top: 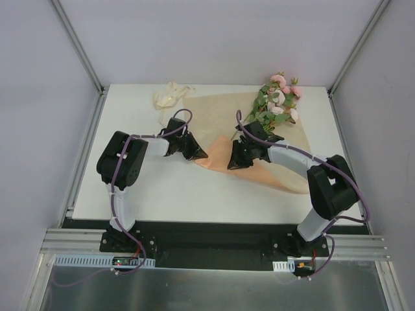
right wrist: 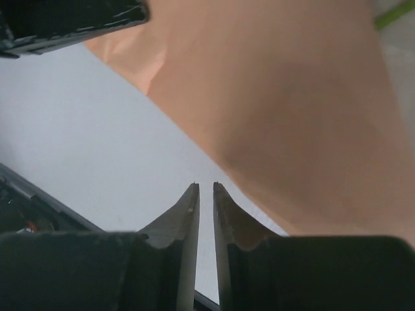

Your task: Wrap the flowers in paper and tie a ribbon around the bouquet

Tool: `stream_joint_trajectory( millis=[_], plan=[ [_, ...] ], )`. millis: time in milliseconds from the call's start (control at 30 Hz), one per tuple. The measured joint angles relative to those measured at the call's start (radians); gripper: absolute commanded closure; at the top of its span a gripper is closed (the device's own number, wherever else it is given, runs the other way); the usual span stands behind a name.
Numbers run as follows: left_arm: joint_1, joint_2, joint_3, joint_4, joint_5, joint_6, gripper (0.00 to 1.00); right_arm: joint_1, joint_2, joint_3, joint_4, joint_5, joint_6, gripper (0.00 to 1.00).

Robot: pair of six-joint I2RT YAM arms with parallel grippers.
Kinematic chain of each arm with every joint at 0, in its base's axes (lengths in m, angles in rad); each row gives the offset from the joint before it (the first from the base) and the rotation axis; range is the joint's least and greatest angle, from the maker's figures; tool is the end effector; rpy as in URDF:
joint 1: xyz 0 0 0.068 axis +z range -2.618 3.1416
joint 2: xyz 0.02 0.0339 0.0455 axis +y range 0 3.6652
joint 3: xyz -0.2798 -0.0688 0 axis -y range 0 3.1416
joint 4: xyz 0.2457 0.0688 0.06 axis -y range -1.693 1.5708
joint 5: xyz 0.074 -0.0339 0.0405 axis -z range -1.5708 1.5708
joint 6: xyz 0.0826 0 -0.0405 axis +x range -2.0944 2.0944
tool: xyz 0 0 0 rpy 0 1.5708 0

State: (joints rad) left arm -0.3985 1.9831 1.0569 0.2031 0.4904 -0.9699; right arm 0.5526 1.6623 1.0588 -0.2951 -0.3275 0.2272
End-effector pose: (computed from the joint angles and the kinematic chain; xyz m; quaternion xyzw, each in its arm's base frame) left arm 0.3884 -0.2057 0.1123 -0.1534 0.8765 -0.4236 0.1693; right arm 0.3067 0.2203 0.1830 -0.2039 0.9104 0.2660 0.2425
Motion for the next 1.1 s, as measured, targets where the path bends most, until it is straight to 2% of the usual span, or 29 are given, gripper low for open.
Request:
stream_joint_trajectory(
  millis=[133,300,500,700,733,867,933,1100],
  plan=[
    [0.0,0.006,0.016,-0.022,0.006,-0.003,1.0,-0.032,-0.003,-0.04,0.023,0.062,0.011,0.82],
    [0.0,0.016,0.043,-0.05,0.022,0.013,1.0,-0.077,-0.054,-0.175,0.024,0.138,0.043,0.82],
    [0.0,0.047,0.096,-0.072,0.041,0.033,1.0,-0.081,-0.188,-0.269,-0.04,0.167,0.055,0.74],
    [0.0,0.072,0.133,-0.085,0.06,0.043,1.0,-0.074,-0.286,-0.213,-0.07,0.141,0.04,0.57],
    [0.0,0.074,0.136,-0.086,0.06,0.045,1.0,-0.073,-0.286,-0.195,-0.078,0.141,0.031,0.47],
    [0.0,0.074,0.14,-0.091,0.06,0.051,1.0,-0.073,-0.286,-0.148,-0.124,0.169,-0.016,0.27],
    [0.0,0.074,0.141,-0.097,0.061,0.057,1.0,-0.079,-0.291,-0.148,-0.144,0.183,-0.057,0.24],
    [0.0,0.074,0.142,-0.109,0.079,0.071,1.0,-0.121,-0.264,-0.131,-0.131,0.15,-0.188,0.23]
  ],
)
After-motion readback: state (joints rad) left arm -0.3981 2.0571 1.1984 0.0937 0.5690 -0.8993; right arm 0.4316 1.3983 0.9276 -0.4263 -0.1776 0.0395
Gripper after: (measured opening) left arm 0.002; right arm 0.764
